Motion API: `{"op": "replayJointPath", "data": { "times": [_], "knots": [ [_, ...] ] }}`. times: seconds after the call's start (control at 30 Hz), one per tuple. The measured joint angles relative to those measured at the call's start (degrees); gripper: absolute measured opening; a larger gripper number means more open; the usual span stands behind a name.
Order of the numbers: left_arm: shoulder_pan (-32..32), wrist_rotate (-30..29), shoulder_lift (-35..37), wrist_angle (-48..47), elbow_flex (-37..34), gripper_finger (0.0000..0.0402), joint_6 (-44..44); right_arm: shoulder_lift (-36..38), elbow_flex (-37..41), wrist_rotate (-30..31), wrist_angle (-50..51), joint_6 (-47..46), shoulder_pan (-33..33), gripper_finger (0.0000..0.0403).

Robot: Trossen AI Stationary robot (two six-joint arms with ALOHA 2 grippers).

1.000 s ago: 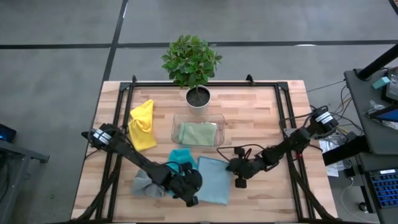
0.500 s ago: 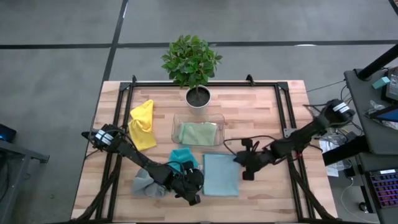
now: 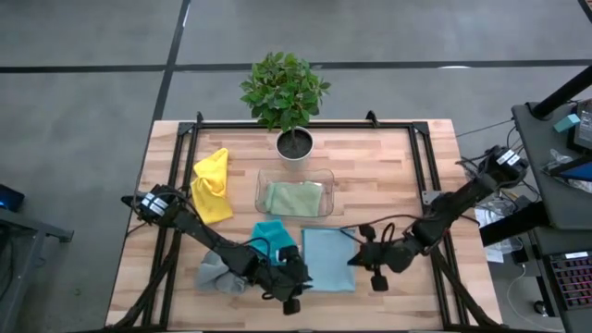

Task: Fold microfiber towels
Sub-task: Fold the light blue microfiber cloth

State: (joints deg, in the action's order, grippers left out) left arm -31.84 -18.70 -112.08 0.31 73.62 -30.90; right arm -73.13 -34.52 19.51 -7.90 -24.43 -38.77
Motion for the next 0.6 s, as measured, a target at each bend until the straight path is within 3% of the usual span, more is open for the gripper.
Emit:
{"op": "replayJointPath", "data": {
  "times": [0.27, 0.47, 0.6],
  "knots": [
    [-1.5, 0.0, -5.9, 1.2, 0.8, 0.0187, 3.9, -8.6, -4.3, 1.6, -1.8, -3.1, -5.1, 0.0009],
    [-2.3, -6.0, -6.8, -2.4, 2.6, 0.0198, 3.8, -15.5, -11.0, 1.6, 5.9, -5.1, -6.8, 0.0009],
    [-2.2, -6.8, -6.9, -3.3, 2.6, 0.0194, 4.2, -20.2, -15.3, 1.2, 11.2, -9.0, -6.9, 0.0009]
  ]
}}
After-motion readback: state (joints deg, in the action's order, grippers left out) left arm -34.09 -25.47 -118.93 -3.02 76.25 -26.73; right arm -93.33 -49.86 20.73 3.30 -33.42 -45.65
